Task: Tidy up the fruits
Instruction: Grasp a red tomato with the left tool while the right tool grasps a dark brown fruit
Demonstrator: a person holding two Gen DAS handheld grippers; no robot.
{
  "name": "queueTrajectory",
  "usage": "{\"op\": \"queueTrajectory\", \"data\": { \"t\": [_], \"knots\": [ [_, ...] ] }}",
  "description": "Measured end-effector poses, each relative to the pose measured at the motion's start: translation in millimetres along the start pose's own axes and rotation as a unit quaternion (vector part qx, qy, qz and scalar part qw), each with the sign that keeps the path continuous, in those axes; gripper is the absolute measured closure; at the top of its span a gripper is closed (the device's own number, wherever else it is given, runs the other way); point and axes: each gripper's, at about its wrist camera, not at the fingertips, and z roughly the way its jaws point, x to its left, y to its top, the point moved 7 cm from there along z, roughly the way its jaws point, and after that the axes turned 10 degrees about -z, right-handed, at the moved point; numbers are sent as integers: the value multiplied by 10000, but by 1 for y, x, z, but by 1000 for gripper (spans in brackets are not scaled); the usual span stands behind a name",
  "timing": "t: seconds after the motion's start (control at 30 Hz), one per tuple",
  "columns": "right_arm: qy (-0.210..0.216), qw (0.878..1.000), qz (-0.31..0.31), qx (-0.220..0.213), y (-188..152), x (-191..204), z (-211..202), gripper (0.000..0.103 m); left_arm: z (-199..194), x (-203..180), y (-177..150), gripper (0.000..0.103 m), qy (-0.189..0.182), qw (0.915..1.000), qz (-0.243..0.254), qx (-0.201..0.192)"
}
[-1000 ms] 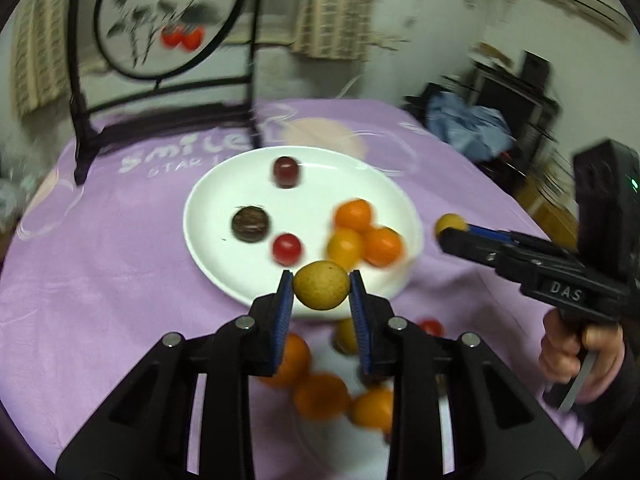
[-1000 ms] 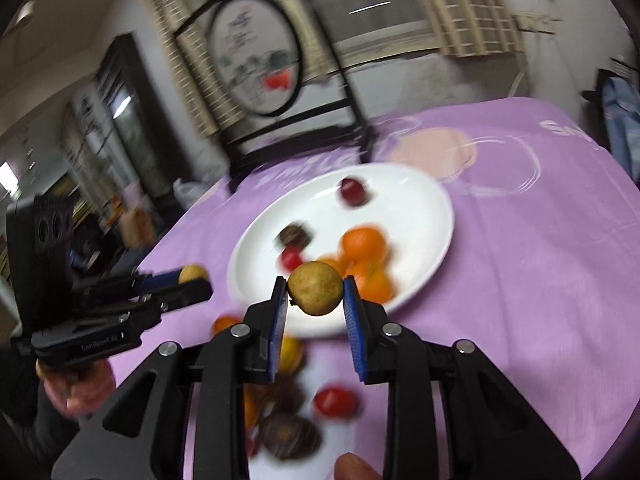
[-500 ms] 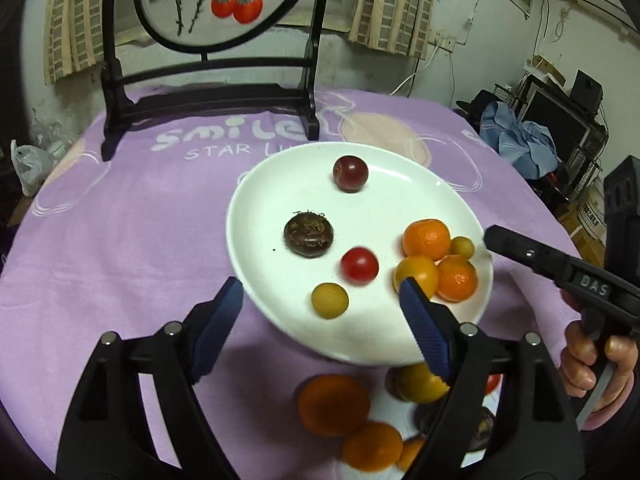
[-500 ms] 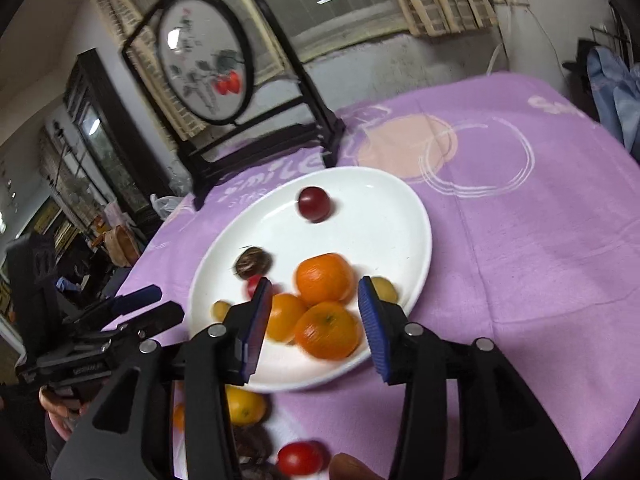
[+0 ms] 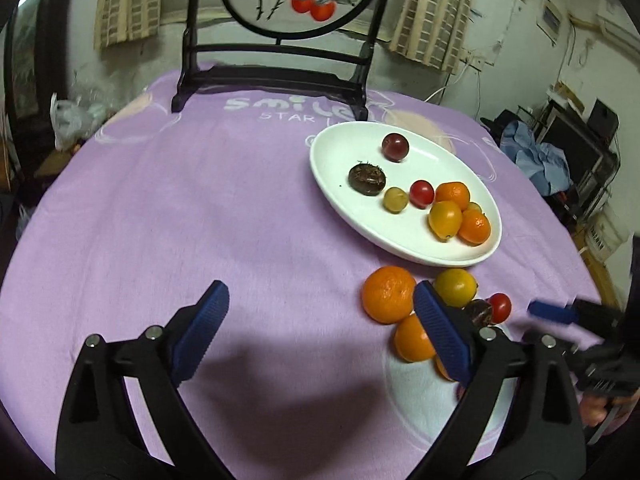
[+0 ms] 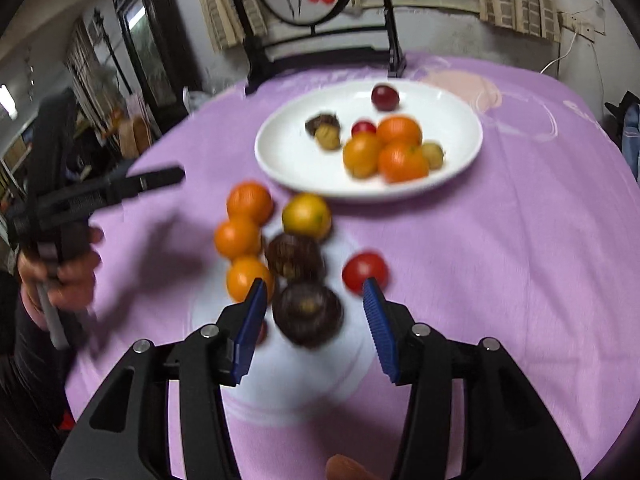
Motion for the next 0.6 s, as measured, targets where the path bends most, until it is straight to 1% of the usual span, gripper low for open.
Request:
{"op": "queueTrajectory", "data": {
  "t": [0.07,0.2,0.27,0.33,0.43,0.5,0.6],
  "knots": [
    [83,9999,-60,129,-6,4,3,53,-3,-1,-2,8,-71,10000,-20,19],
    [-54,9993,-210,306,-13,7,13,53,-6,-10,-6,8,-9,9998,185,-44],
    [-39,9988,-253,407,-15,9,19,53,-6,-17,-10,8,-62,9996,278,21],
    [-48,9986,-310,437,-18,10,21,53,-7,-23,-14,8,-170,9992,349,79],
    [-100,9982,-338,478,-18,9,27,54,-11,-29,-17,8,-185,9986,495,32],
    [-66,9982,-329,487,-19,10,29,54,-14,-31,-18,8,-242,9984,509,24],
    [-145,9978,-434,478,-16,11,33,54,-16,-32,-18,8,-298,9982,519,21]
  ]
}}
